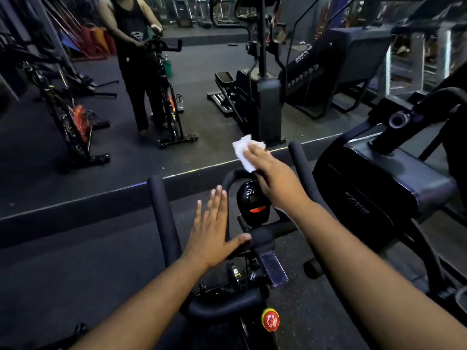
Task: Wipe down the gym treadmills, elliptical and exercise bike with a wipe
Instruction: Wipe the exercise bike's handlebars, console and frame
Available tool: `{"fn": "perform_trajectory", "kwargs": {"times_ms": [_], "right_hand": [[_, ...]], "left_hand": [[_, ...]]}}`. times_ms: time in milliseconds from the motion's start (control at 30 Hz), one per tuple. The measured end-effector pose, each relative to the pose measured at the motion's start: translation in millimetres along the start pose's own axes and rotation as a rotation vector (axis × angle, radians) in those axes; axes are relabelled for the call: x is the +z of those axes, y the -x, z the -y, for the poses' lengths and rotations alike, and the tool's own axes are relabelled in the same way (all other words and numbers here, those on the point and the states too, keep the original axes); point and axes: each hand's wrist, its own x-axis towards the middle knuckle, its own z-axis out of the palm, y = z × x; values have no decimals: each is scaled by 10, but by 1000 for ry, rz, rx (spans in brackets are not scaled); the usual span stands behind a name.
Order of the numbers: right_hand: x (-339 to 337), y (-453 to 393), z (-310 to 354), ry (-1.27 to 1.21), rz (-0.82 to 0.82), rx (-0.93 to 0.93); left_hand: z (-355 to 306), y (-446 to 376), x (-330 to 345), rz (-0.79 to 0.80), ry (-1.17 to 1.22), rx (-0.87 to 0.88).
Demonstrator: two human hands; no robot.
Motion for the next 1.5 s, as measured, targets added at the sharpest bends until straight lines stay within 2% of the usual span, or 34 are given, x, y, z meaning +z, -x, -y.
{"fn": "perform_trajectory", "kwargs": {"times_ms": [133, 200, 267, 500, 667, 833, 1000, 1067, 1133, 1333, 1500], "right_hand": [[169, -585, -79, 233, 579, -48], [243, -698, -158, 247, 727, -63], [209, -744, -207, 190, 775, -75], [-58, -388, -541, 181, 603, -149], [-64, 224, -691, 285, 493, 27], [-91, 837, -566, 418, 554, 86], [-130, 638, -629, 366, 401, 90], [-15, 584, -601, 367, 416, 122], [71, 678, -531, 363, 393, 237], [264, 1306, -241, 545, 356, 363], [410, 1475, 118, 377, 369, 442]], "left_hand": [[-10, -83, 142, -7, -55, -47], [-9, -86, 192, -36, -80, -58], [-15, -81, 198, -55, -96, -60], [-28, -67, 196, -89, -101, -69], [-49, -66, 194, -87, -106, -73], [-54, -66, 187, -71, -111, -76], [-42, -76, 198, -59, -138, -66], [-44, -64, 200, -65, -129, -55], [-46, -48, 201, -69, -124, -32], [-15, -49, 233, -84, -120, 62], [0, -37, 233, -78, -106, 103]]}}
